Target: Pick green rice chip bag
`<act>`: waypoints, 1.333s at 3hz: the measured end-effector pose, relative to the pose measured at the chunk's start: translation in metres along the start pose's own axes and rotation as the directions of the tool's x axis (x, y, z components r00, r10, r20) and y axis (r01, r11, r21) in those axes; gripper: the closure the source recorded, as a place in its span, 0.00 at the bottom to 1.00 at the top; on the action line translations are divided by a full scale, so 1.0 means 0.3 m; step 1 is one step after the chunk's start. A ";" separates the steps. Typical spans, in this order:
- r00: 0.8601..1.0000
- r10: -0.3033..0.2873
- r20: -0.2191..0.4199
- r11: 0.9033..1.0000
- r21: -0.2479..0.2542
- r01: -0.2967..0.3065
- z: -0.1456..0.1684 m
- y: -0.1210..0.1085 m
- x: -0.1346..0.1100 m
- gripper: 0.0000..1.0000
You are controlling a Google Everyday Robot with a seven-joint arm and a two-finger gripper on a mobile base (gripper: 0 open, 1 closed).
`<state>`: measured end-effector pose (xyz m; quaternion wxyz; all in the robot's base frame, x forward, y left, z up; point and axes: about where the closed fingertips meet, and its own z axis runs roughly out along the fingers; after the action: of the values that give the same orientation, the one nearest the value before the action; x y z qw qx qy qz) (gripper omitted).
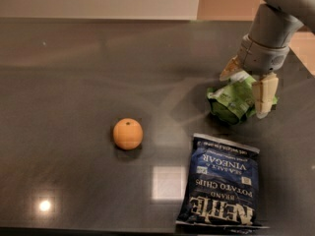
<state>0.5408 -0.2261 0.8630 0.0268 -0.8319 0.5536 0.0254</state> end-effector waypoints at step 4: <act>0.999 -0.045 -0.011 0.997 0.060 0.046 -0.125 -0.117 -0.057 1.00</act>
Offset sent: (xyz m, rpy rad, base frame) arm -0.0351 -0.0048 0.0035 -0.0608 0.1436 0.0581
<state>0.5672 -0.1996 0.9022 0.0497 -0.8432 0.5353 0.0041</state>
